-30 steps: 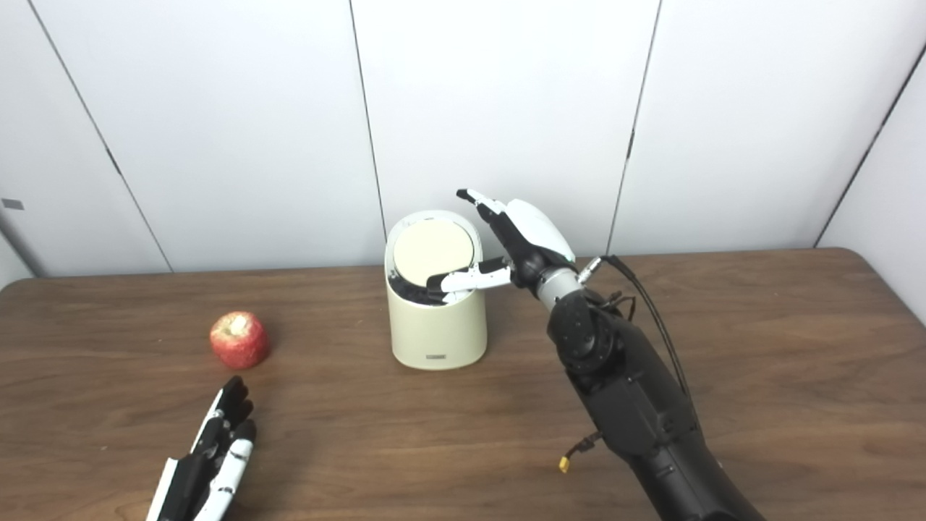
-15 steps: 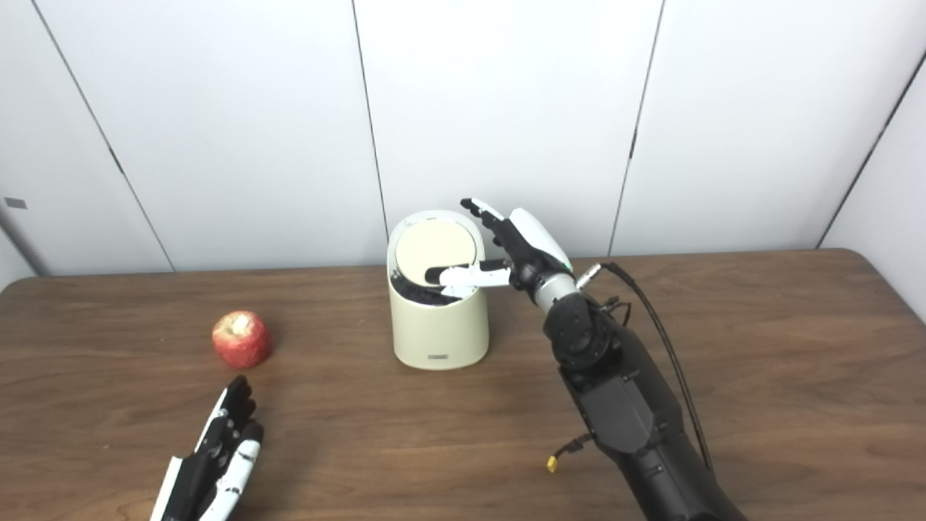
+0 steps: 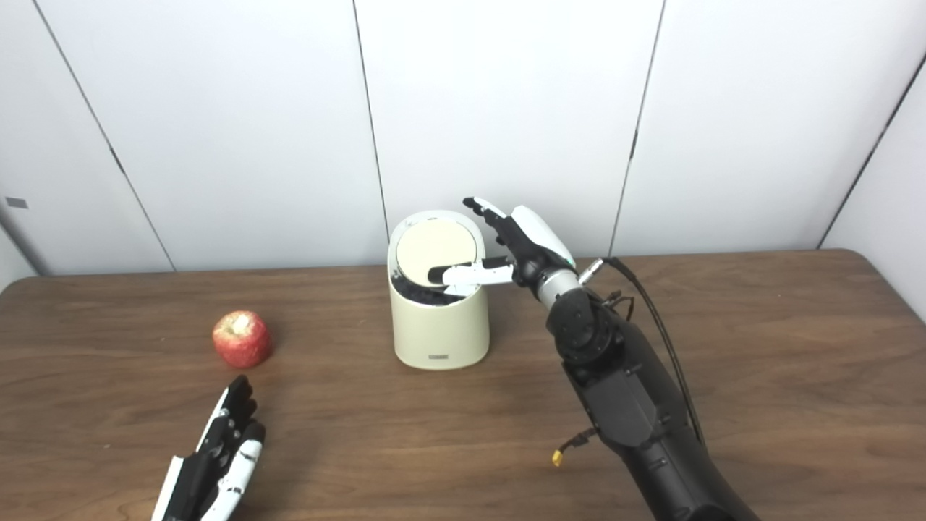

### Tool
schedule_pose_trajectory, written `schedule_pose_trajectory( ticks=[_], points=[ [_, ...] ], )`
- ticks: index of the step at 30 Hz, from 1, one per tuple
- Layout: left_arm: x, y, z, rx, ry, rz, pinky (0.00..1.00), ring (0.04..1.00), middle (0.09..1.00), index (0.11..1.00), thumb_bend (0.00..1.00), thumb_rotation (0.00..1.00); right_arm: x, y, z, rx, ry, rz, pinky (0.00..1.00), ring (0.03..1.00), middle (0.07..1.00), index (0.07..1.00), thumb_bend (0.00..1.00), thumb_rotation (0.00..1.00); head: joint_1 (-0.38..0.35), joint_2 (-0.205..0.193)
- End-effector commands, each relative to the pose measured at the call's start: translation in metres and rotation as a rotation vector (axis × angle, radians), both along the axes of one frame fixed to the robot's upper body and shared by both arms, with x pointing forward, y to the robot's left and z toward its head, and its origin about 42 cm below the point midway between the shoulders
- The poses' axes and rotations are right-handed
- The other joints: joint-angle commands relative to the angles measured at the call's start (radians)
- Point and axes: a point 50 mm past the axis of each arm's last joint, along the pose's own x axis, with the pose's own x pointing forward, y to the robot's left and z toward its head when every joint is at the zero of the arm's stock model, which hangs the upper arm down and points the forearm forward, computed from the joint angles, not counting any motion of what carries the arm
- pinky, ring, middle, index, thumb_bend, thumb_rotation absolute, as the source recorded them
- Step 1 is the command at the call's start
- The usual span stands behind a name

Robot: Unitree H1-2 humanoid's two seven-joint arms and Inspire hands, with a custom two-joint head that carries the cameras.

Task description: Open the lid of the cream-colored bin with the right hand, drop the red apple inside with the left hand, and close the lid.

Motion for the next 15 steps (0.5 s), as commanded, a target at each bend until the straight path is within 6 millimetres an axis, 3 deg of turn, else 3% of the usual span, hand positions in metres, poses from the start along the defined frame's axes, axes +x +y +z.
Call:
schedule_pose_trajectory(
  ticks=[1, 10, 15],
  points=[
    [-0.0084, -0.0064, -0.0016, -0.014, 0.001, -0.002, 1.0, 1.0, 1.0, 1.0, 0.32, 0.52, 0.0049, 0.0038, 0.0325, -0.013, -0.104, 0.02, 0.84, 0.931, 0.93, 0.918, 0.79, 0.46, 0.0, 0.001],
    [-0.0087, -0.0064, -0.0021, -0.019, -0.003, -0.007, 1.0, 1.0, 1.0, 1.0, 0.31, 0.52, 0.0016, 0.0077, 0.0334, -0.04, -0.141, 0.024, 0.83, 0.926, 0.924, 0.912, 0.78, 0.47, 0.0, 0.009],
    [-0.0091, -0.0065, -0.0019, -0.026, -0.005, -0.006, 1.0, 1.0, 1.0, 1.0, 0.31, 0.51, 0.0008, 0.0099, 0.0367, -0.06, -0.199, 0.044, 0.85, 0.93, 0.922, 0.909, 0.77, 0.4, 0.0, 0.011]
  ],
)
